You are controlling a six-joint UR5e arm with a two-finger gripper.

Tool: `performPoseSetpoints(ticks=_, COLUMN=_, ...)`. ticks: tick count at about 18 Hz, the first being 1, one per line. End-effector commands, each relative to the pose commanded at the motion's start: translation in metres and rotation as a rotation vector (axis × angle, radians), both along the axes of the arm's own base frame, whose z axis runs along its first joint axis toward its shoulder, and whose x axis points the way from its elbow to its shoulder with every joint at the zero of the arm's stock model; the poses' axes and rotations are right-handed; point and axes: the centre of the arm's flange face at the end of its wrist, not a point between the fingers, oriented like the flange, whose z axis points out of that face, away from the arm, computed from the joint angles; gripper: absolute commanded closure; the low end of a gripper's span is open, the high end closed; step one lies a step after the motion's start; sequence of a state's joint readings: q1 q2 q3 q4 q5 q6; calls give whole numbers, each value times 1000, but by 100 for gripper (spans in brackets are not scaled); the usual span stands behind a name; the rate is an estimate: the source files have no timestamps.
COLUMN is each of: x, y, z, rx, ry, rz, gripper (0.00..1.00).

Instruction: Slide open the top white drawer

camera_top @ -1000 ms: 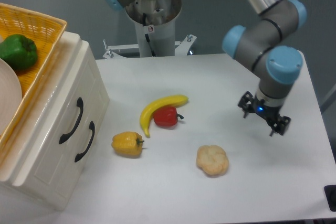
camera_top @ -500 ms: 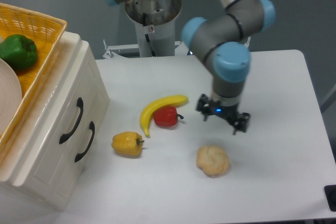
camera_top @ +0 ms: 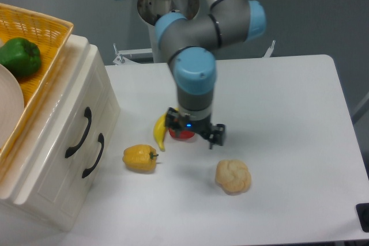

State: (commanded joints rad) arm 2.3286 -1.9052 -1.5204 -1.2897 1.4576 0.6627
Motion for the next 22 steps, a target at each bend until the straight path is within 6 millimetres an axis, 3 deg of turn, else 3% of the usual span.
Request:
performPoseSetpoints(ticks=4, x=16, y=13, z=18, rx=55, ry=-127, rz=-9, gripper=0)
performPoseSetpoints(ticks=10, x=72, y=43, z=25, rx=103, ry=-257, rz=13, gripper=0)
performPoseSetpoints(ticks=13, x=87, y=50, z=28, rx=102, ry=-278, rz=30, gripper=0)
performPoseSetpoints(ticks=22, x=85, y=54, z=34, rx=125, ry=-306, rz=68, gripper=0)
